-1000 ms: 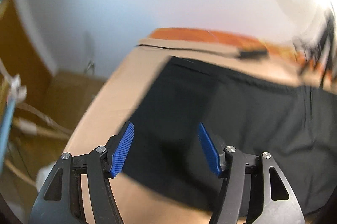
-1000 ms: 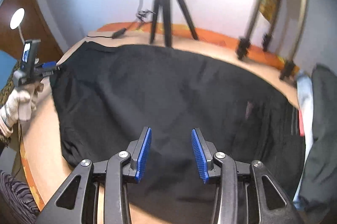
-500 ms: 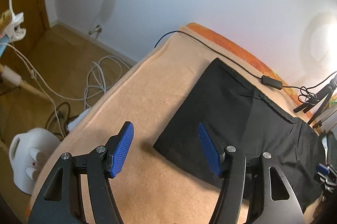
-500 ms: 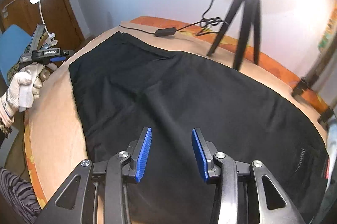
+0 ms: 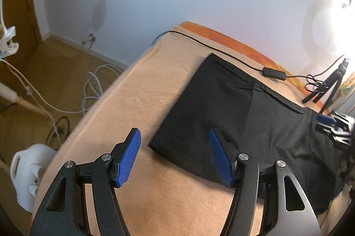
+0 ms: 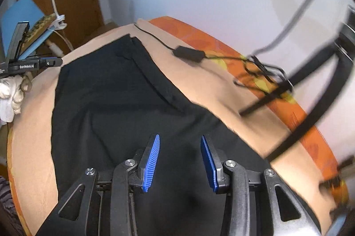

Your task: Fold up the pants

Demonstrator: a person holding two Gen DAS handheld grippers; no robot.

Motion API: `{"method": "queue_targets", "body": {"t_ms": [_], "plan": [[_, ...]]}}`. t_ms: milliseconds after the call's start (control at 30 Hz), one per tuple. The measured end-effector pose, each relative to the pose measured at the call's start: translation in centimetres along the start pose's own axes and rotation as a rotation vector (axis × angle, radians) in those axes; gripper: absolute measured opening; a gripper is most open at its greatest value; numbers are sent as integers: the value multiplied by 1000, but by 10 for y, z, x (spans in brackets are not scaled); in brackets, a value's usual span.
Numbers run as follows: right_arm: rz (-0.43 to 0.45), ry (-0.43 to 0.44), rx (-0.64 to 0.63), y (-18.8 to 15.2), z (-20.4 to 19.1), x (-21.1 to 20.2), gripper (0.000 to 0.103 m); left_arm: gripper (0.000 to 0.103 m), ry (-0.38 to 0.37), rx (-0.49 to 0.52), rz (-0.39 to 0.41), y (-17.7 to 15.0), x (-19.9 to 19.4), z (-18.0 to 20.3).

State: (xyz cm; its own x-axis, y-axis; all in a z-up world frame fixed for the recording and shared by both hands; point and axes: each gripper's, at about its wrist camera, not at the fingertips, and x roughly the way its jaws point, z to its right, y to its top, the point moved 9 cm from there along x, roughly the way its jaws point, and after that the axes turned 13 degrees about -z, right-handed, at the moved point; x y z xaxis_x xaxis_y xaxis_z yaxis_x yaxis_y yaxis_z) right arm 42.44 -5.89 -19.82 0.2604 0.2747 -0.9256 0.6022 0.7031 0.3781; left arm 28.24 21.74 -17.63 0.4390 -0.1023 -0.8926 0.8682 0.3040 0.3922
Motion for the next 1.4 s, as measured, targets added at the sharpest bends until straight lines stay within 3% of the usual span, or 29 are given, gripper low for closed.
{"method": "queue_targets", "body": {"t_ms": [200, 267, 300, 333, 367, 400, 567, 867, 933, 1000, 1033, 1167, 1233, 1400], "plan": [[-26, -78, -92, 42, -5, 28, 44, 63, -4, 13, 13, -2, -2, 3], [-41, -93, -96, 51, -2, 38, 61, 63, 1, 13, 13, -3, -3, 0], [-49, -90, -95, 53, -1, 41, 64, 63, 9, 12, 13, -3, -3, -2], [-61, -85, -93, 55, 0, 46, 62, 63, 10, 11, 12, -3, -3, -5], [-76, -75, -92, 56, 0, 50, 39, 63, 9, 7, 12, -4, -2, -7], [-88, -51, -89, 54, -1, 54, 28, 63, 7, 1, 12, -4, -2, -9], [-82, -69, -108, 46, -6, 53, 7, 63, 8, -17, 14, -5, 0, -14], [-76, -158, -88, 43, -5, 50, 5, 63, 39, -14, -19, -5, 21, -11], [-76, -161, -85, 42, -4, 49, 5, 63, 47, -12, 9, -2, 24, -9], [-72, -152, -69, 42, -2, 48, 6, 54, 67, 15, 21, -2, 26, -5], [-71, -152, -65, 41, -1, 47, 6, 37, 87, 29, 24, -2, 26, -3], [-70, -157, -53, 42, -2, 49, 8, 12, 81, 35, 16, 2, 29, -1], [-74, -161, -48, 42, -3, 48, 10, 10, 58, 19, 15, 5, 30, 0], [-42, -145, 4, 51, -5, 25, 40, 9, 15, 13, 55, 5, 24, 4]]}}
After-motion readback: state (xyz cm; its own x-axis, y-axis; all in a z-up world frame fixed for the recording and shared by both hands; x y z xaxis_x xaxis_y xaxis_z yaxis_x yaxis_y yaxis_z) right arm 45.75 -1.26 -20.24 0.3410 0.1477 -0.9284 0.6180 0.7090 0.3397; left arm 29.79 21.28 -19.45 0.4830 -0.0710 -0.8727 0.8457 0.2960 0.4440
